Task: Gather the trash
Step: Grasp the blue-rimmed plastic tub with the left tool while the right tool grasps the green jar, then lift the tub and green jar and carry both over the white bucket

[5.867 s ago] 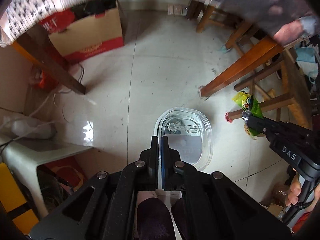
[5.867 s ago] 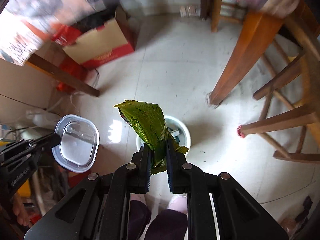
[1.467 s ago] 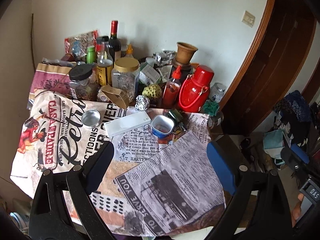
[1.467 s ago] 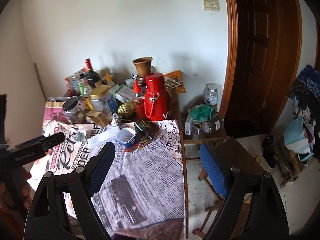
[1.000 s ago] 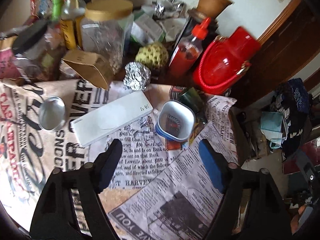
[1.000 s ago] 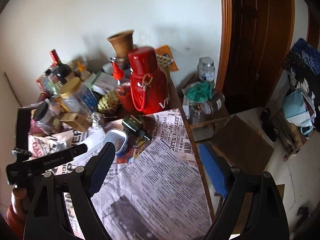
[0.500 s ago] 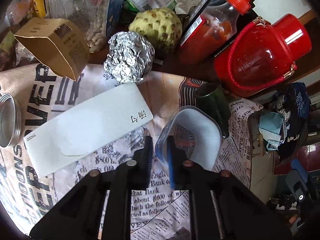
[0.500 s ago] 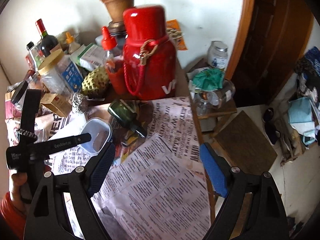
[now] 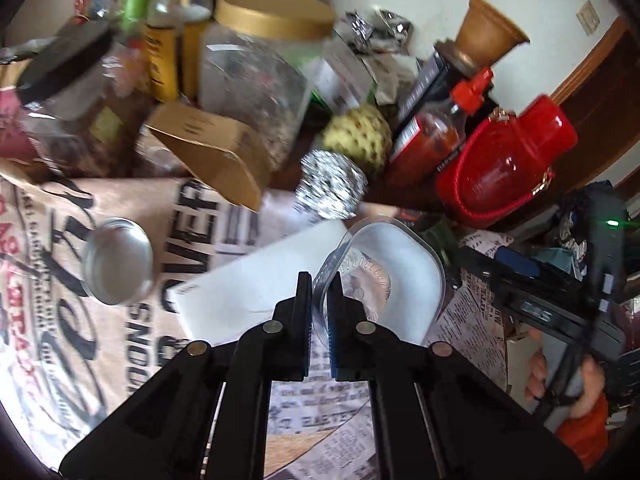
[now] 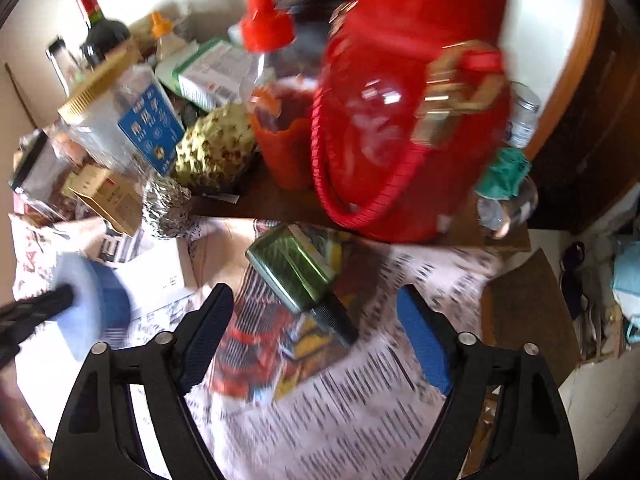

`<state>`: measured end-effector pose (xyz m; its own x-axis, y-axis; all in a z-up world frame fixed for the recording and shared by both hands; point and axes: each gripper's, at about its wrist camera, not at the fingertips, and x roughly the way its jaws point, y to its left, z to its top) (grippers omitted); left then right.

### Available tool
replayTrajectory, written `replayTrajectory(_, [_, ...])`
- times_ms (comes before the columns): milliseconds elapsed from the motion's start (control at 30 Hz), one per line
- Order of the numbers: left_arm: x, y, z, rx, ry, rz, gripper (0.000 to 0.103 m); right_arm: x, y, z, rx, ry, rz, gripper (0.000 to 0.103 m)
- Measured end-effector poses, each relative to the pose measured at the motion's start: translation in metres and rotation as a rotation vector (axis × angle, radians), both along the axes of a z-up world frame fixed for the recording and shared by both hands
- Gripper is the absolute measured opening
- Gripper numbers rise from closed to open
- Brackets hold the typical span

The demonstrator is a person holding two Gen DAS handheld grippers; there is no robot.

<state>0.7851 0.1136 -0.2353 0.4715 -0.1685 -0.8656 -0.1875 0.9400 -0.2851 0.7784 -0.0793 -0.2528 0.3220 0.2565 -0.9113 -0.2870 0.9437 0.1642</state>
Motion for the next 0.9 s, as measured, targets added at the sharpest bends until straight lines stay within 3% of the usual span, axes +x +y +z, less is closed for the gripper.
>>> replayTrajectory(167, [-0.014, 0.025, 0.016, 0.012, -0.029, 0.048, 0.005, 0.014, 0.022, -0.024, -0.044, 0.039, 0.054, 0.071])
replayTrajectory(267, [-0.018, 0.032, 0.021, 0.019, -0.041, 0.069, 0.005, 0.015, 0.029, -0.032, -0.069, 0.047, 0.075, 0.059])
replayTrajectory(433, [-0.026, 0.035, 0.032, 0.041, -0.060, 0.068, 0.005, 0.010, 0.039, -0.036, -0.094, 0.019, 0.099, 0.053])
replayTrajectory(700, [-0.032, 0.018, 0.056, 0.047, -0.115, 0.046, 0.005, -0.029, 0.032, -0.001, -0.039, -0.037, 0.117, 0.042])
replayTrajectory(900, [-0.048, -0.003, 0.085, 0.053, -0.176, 0.038, 0.005, -0.067, -0.001, 0.058, 0.053, -0.119, 0.092, 0.041])
